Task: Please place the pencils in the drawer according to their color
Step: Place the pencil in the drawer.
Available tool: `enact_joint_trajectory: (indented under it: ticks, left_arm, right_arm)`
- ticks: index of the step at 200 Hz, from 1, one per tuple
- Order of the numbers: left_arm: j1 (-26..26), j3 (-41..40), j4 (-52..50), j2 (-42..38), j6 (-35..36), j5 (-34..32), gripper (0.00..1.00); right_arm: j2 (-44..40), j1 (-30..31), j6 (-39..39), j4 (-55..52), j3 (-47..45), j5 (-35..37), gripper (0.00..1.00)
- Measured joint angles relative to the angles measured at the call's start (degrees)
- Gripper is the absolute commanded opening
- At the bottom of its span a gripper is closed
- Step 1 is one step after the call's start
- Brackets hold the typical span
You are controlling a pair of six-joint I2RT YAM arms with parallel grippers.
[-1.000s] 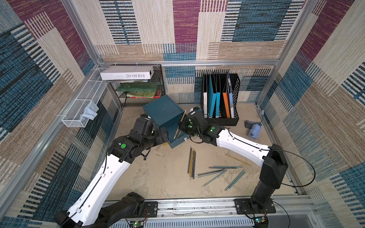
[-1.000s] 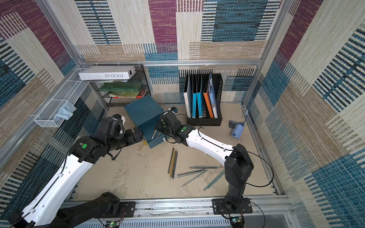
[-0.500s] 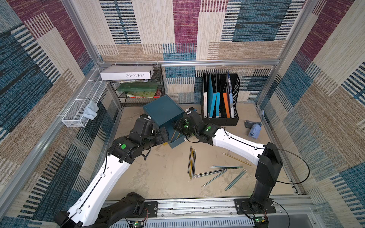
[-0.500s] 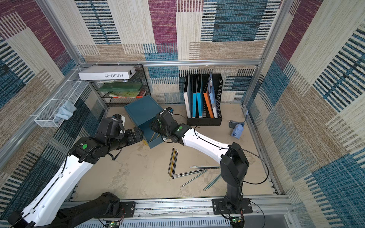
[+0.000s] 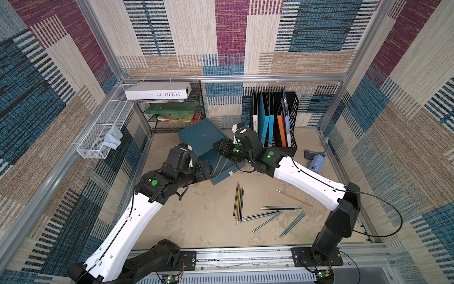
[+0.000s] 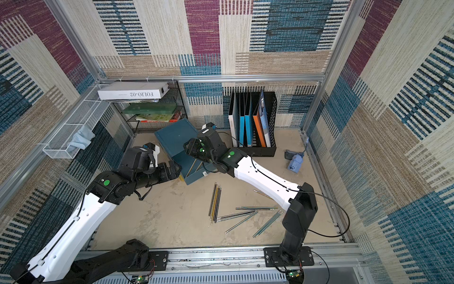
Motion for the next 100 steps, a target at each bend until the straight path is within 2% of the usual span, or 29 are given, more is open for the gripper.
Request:
enact_joint_trajectory:
  ticks: [18, 52, 100]
  left_arm:
    - [-0.96, -2.99, 0.07, -1.92, 0.46, 1.31, 0.99]
    - [-5.03, -8.96, -0.02, -5.7, 0.81, 1.53, 0.99]
    - [-19.21, -15.54, 0.13, -7.48, -2.86, -4.09, 0.99]
  right_arm:
    - [-4.0, 0.0, -0.79, -0.76, -3.56, -0.15, 0.62]
    - [-14.29, 0.0, -0.74, -2.05, -17.14, 0.96, 0.71]
    - [-28.55, -0.44, -0.04, -3.02, -34.84, 3.56, 0.81]
